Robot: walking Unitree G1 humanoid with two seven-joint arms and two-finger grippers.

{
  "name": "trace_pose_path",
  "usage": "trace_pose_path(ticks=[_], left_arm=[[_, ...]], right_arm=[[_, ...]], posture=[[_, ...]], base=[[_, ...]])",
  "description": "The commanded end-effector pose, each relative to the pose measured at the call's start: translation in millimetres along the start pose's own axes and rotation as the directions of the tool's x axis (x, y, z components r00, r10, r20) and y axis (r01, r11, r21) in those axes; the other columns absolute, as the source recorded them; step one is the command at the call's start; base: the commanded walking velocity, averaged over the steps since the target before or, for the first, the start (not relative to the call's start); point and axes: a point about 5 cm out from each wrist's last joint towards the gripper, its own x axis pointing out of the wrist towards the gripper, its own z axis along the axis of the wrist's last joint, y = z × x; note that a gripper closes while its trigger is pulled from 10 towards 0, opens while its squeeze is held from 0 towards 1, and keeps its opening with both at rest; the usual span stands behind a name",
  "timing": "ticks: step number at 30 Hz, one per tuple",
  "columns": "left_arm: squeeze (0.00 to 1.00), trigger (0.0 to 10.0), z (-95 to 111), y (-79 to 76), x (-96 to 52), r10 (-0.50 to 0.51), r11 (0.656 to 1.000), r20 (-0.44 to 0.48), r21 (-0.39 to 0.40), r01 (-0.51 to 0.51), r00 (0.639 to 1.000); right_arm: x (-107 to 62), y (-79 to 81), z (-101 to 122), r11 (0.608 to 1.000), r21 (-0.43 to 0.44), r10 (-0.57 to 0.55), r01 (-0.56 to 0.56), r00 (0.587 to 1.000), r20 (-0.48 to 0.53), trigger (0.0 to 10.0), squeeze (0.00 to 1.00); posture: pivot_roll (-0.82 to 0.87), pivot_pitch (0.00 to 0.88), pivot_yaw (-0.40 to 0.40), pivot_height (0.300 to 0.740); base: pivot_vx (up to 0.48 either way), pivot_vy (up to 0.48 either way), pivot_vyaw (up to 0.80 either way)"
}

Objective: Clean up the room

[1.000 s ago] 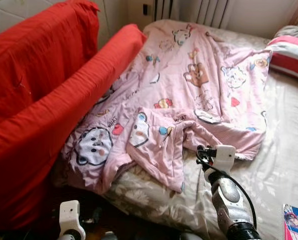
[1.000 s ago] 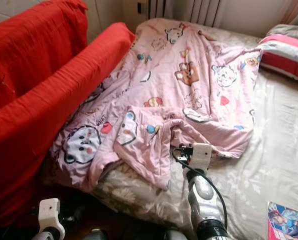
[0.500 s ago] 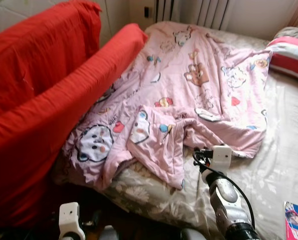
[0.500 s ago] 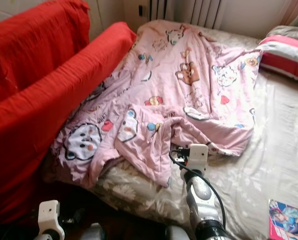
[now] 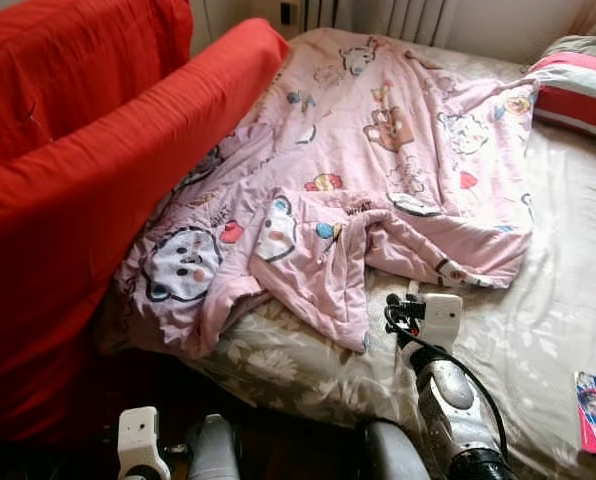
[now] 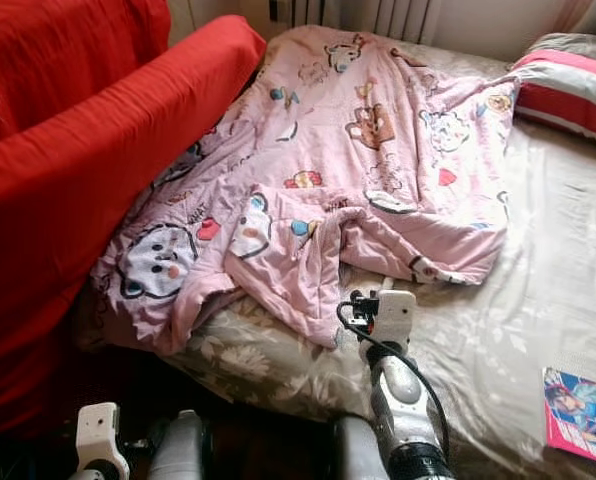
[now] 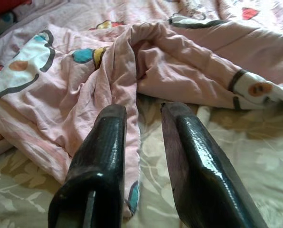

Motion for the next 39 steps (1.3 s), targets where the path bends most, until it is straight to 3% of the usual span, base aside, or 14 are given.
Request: trace_pose_path(ticks=[1, 20, 28, 39], left_arm=[[0.0, 10.0, -5.9, 4.2, -3.5, 0.006, 1.0, -0.028, 0.006, -0.006, 1.0], [0.0, 10.0, -4.5, 4.4, -2.9, 0.003, 1.0, -0.025, 0.011, -0.003, 1.0], [0.0, 10.0, -4.2, 4.5, -2.8, 0.002, 1.0, -0.024, 0.013, -0.001, 1.0], [0.0, 10.0, -2.8, 4.2, -2.7, -0.008, 1.0, -0.012, 0.013, 0.008, 1.0]], right_arm=[[-2.1, 0.0, -2.9, 1.0, 0.01, 0.001, -0.001, 1.0, -0.007, 10.0, 0.0], [-2.6, 3.1, -4.3, 1.0, -0.011, 0.021, -0.022, 1.0, -0.008, 10.0, 0.0], [-3.0, 4.1, -4.6, 1.0, -0.013, 0.024, -0.024, 1.0, -0.007, 10.0, 0.0], [-3.4, 1.3, -4.4, 1.0, 0.018, 0.001, -0.001, 1.0, 0.0, 10.0, 0.0]], posture=[[0.12, 0.22, -0.017, 0.632], [0.12, 0.226, -0.015, 0.632], [0.12, 0.23, -0.015, 0.632], [0.12, 0.232, -0.013, 0.632]], base=[[0.0, 0.0, 0.0], [0.0, 0.0, 0.0], [0.0, 0.0, 0.77], [0.0, 0.0, 0.0]])
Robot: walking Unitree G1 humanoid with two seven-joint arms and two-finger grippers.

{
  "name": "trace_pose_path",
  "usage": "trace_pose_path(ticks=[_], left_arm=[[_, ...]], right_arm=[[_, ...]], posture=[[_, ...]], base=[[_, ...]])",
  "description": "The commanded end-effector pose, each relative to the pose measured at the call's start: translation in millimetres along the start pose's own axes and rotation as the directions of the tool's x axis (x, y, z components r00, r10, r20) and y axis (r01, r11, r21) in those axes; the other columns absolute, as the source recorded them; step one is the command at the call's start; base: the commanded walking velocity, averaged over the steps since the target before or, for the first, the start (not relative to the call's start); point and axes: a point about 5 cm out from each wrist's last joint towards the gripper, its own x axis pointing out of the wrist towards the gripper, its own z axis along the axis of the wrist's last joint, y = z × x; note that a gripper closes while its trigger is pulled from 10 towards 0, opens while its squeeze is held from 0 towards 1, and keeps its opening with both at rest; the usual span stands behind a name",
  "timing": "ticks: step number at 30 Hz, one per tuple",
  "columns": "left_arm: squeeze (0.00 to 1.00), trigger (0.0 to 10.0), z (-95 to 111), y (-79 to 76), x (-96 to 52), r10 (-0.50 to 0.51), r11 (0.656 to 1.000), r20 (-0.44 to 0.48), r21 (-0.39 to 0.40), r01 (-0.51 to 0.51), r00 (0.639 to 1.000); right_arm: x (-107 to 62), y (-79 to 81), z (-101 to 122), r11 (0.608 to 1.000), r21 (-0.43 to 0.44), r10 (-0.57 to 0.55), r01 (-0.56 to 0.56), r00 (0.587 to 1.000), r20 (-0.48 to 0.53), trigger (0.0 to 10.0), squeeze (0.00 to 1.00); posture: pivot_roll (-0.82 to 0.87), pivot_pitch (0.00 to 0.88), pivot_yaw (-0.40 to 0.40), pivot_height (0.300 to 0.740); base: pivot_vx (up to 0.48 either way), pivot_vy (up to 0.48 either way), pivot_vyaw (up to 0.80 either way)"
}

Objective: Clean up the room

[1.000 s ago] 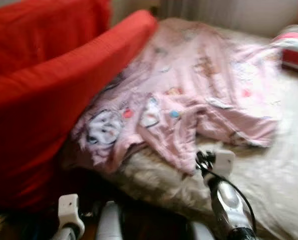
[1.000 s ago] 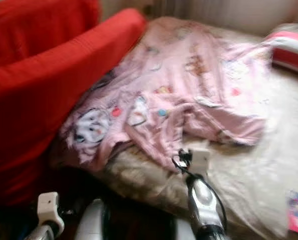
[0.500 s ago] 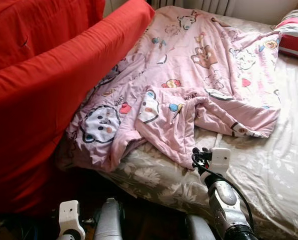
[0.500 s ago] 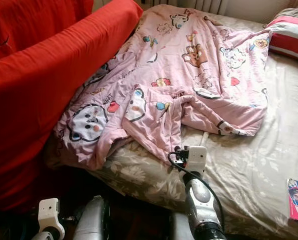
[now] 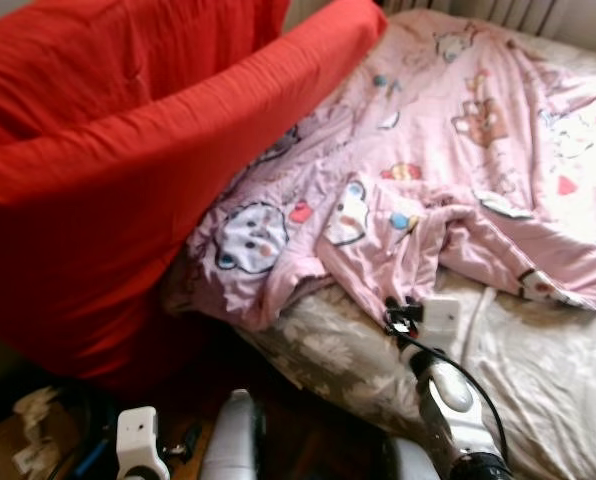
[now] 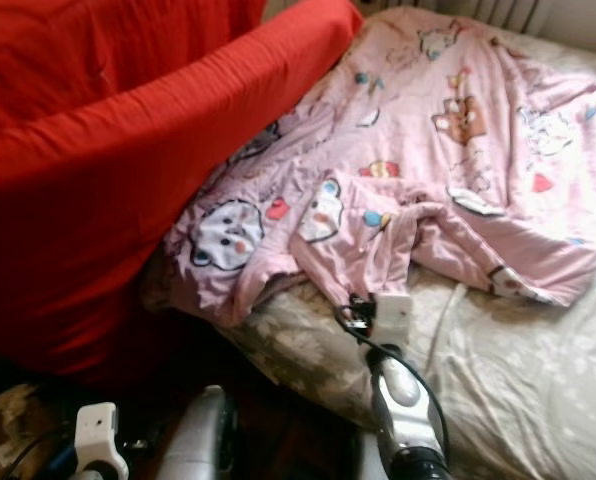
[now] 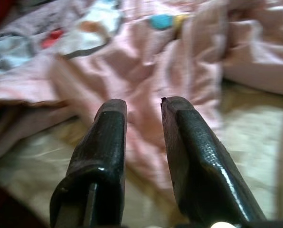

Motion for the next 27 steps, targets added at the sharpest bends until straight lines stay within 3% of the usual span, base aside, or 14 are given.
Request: trace_pose_path(ticks=[1, 13, 16, 27], left_arm=[[0.0, 10.0, -5, 5.1, -4.1, 0.007, 1.0, -0.021, 0.012, -0.007, 1.0], [0.0, 10.0, -6, 4.7, -4.0, 0.0, 1.0, -0.02, 0.003, 0.0, 1.0], [0.0, 10.0, -6, 4.7, -4.0, 0.0, 1.0, -0.02, 0.004, 0.0, 1.0], [0.0, 10.0, -6, 4.5, -4.3, 0.0, 1.0, -0.02, 0.005, 0.0, 1.0]], right_arm=[[-1.8, 3.4, -4, 1.0, 0.016, 0.002, -0.002, 1.0, -0.01, 10.0, 0.0], [-1.8, -9.2, -9, 0.993, 0.028, -0.112, 0.114, 0.992, -0.063, 10.0, 0.0], [-1.8, -8.9, -7, 0.993, 0.032, -0.11, 0.112, 0.993, -0.038, 10.0, 0.0], [-0.9, -4.6, -6, 0.995, 0.026, -0.095, 0.096, 0.995, -0.029, 10.0, 0.0]], posture=[[0.12, 0.232, -0.013, 0.632], [0.12, 0.236, -0.014, 0.632], [0.13, 0.236, -0.014, 0.632], [0.12, 0.225, -0.013, 0.632]], base=[[0.0, 0.0, 0.0], [0.0, 0.0, -0.05], [0.0, 0.0, -0.65], [0.113, 0.0, 0.0]])
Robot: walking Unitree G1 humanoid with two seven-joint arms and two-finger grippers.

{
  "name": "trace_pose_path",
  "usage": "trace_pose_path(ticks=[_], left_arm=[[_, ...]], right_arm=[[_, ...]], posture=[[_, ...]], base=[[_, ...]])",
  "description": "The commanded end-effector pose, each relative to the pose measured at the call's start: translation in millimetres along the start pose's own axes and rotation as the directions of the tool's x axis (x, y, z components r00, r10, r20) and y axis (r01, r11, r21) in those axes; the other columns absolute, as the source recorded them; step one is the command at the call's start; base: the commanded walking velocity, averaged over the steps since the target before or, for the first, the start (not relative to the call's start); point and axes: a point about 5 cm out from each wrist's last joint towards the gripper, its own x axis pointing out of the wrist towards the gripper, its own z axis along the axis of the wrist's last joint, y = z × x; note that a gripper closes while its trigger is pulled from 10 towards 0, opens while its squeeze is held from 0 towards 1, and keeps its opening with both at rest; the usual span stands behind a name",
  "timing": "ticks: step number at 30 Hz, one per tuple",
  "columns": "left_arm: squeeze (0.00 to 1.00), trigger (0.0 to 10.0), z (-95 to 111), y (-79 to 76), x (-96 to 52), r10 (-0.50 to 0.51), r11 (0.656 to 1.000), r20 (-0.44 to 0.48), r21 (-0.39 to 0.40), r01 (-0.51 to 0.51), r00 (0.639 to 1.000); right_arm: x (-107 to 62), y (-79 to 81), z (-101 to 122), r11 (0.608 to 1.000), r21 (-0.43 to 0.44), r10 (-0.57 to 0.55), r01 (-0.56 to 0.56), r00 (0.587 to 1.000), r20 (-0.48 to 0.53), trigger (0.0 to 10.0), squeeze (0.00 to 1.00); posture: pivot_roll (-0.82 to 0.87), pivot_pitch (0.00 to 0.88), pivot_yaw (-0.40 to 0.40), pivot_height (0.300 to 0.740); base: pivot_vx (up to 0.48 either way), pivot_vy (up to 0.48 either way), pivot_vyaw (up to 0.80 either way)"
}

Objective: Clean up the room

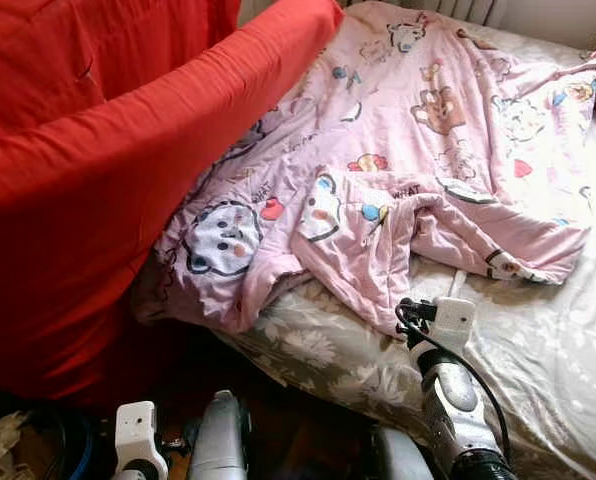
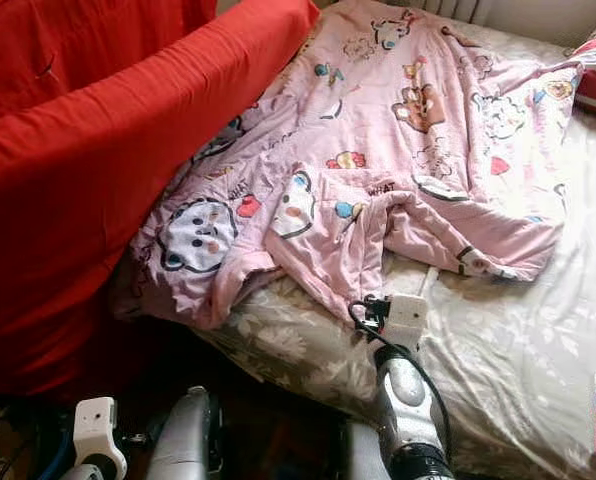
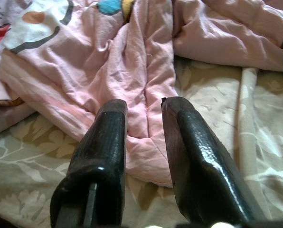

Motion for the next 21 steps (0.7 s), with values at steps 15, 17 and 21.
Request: trace_pose_path(ticks=[15, 17, 21], left_arm=[[0.0, 10.0, -13.1, 0.0, -6.5, -0.006, 1.0, -0.037, 0.0, 0.006, 0.999], [0.0, 10.0, -13.1, 0.0, -6.5, -0.006, 1.0, -0.037, 0.0, 0.006, 0.999], [0.0, 10.0, -12.8, 0.1, -6.4, -0.005, 1.0, -0.035, 0.001, 0.005, 0.999]], right_arm=[[-0.7, -0.3, -0.7, 1.0, -0.001, -0.007, 0.007, 1.0, 0.007, 10.0, 0.0], [-0.5, -0.4, -0.5, 1.0, -0.001, -0.009, 0.009, 1.0, 0.007, 10.0, 0.0], [0.1, -1.4, -0.8, 1.0, -0.003, -0.015, 0.015, 1.0, 0.003, 10.0, 0.0]], posture=[[0.12, 0.214, -0.014, 0.632], [0.12, 0.214, -0.014, 0.632], [0.12, 0.222, -0.014, 0.632]], base=[[0.31, 0.0, 0.0], [0.322, 0.0, 0.0], [0.158, 0.0, 0.0]])
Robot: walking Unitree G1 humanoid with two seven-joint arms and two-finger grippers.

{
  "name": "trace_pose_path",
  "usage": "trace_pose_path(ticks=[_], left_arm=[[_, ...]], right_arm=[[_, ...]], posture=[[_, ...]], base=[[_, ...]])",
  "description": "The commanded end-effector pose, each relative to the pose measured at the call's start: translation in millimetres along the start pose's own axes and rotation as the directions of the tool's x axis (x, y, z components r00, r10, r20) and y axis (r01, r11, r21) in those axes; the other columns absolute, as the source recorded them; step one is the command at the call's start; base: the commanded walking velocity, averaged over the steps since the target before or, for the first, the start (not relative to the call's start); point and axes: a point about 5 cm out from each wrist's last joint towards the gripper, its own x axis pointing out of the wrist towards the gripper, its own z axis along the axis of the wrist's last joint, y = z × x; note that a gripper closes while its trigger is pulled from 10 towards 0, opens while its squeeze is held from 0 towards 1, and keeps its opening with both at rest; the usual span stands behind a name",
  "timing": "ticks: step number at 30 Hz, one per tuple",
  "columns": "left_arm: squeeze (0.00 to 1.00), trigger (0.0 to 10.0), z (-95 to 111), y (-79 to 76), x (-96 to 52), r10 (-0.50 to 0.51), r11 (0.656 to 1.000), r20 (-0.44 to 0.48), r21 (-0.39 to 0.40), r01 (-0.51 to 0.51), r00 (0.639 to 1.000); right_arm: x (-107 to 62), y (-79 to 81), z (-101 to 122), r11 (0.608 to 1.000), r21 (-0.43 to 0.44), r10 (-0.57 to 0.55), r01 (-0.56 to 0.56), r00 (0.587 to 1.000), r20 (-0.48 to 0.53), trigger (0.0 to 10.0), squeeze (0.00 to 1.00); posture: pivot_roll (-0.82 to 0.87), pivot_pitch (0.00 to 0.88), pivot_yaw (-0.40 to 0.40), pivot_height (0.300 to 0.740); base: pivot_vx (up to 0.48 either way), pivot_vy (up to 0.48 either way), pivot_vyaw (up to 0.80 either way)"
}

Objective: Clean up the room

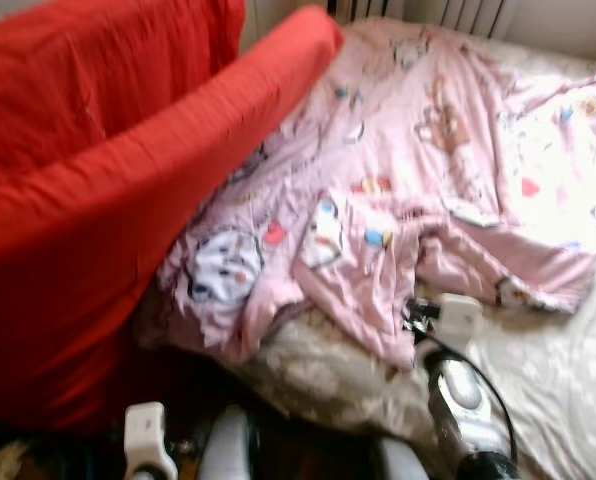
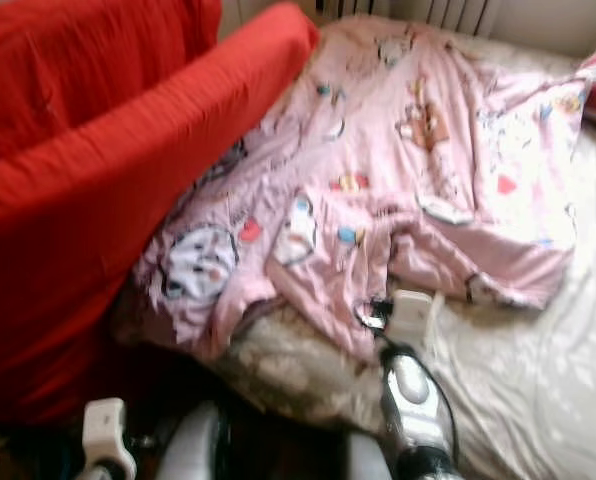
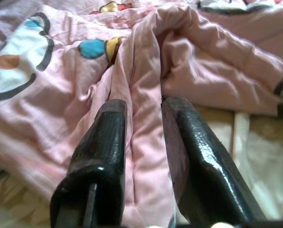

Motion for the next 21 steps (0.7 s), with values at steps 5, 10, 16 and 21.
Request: trace_pose_path(ticks=[5, 10, 16, 21], left_arm=[[0.0, 10.0, -5, 6.1, -4.3, 0.011, 1.0, -0.017, 0.015, -0.01, 1.0], [0.0, 10.0, -4, 5.2, -4.5, 0.001, 1.0, -0.006, 0.013, -0.001, 1.0], [0.0, 10.0, -6, 6.6, -6.9, -0.003, 1.0, 0.001, 0.018, 0.003, 1.0], [0.0, 10.0, -8, 7.3, -8.9, -0.007, 1.0, 0.001, 0.024, 0.007, 1.0]], right_arm=[[0.6, 6.5, -11, 0.999, -0.027, 0.03, -0.032, 0.996, -0.085, 10.0, 0.0], [4.7, 7.8, -8, 0.999, -0.02, 0.042, -0.044, 0.996, -0.083, 10.0, 0.0], [12.7, 14.1, 4, 0.999, -0.018, 0.05, -0.051, 0.998, -0.047, 10.0, 0.0], [14.2, 16.8, 4, 0.998, -0.028, 0.061, -0.063, 0.997, -0.053, 10.0, 0.0]], posture=[[0.12, 0.239, -0.013, 0.632], [0.13, 0.255, -0.013, 0.632], [0.13, 0.28, -0.009, 0.632], [0.13, 0.295, -0.007, 0.598]], base=[[0.0, 0.0, 0.0], [0.0, 0.0, 0.0], [0.0, 0.0, 0.0], [0.0, 0.0, 0.0]])
